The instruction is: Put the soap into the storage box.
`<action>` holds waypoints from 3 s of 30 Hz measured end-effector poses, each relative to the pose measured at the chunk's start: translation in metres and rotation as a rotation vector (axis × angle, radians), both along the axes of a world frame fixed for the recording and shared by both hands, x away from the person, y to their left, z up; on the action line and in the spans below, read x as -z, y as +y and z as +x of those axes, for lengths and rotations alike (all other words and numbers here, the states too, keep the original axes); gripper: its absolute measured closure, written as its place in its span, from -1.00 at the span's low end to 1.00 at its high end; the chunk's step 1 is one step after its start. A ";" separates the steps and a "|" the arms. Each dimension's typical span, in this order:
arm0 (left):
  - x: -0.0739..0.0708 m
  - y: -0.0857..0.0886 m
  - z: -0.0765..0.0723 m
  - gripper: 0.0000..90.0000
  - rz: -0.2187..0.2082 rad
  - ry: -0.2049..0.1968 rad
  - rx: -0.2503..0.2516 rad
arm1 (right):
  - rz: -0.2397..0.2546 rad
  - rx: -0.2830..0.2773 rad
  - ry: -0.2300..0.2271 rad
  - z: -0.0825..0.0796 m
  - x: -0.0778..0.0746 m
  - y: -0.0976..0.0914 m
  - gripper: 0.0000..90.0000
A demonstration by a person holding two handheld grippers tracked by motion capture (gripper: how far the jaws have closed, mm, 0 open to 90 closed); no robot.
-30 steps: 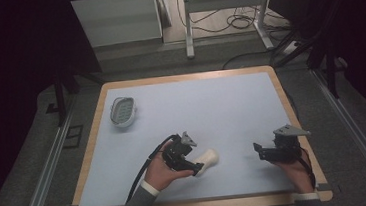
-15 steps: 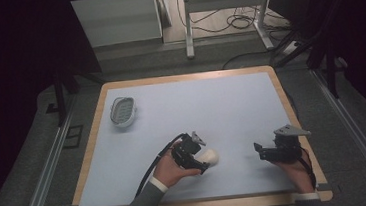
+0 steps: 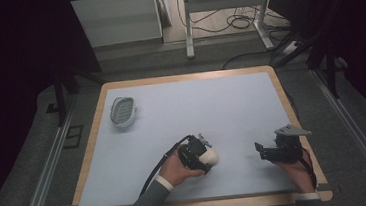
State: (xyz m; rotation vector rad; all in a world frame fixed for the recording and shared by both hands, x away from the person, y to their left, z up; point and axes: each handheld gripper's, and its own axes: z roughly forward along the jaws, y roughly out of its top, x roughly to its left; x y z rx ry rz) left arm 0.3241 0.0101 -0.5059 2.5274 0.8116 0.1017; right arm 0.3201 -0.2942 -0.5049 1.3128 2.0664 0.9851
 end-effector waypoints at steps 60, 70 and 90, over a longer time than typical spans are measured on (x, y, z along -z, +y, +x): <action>-0.025 0.037 0.011 0.10 -0.053 -0.009 -0.043 | 0.005 0.017 0.000 0.000 0.000 -0.005 -0.80; -0.032 0.056 0.017 0.10 -0.090 -0.013 -0.093 | 0.005 0.020 0.002 0.000 0.000 -0.005 -0.80; -0.039 0.084 0.029 0.10 -0.078 -0.023 -0.151 | 0.002 0.023 0.006 0.001 0.001 -0.006 -0.80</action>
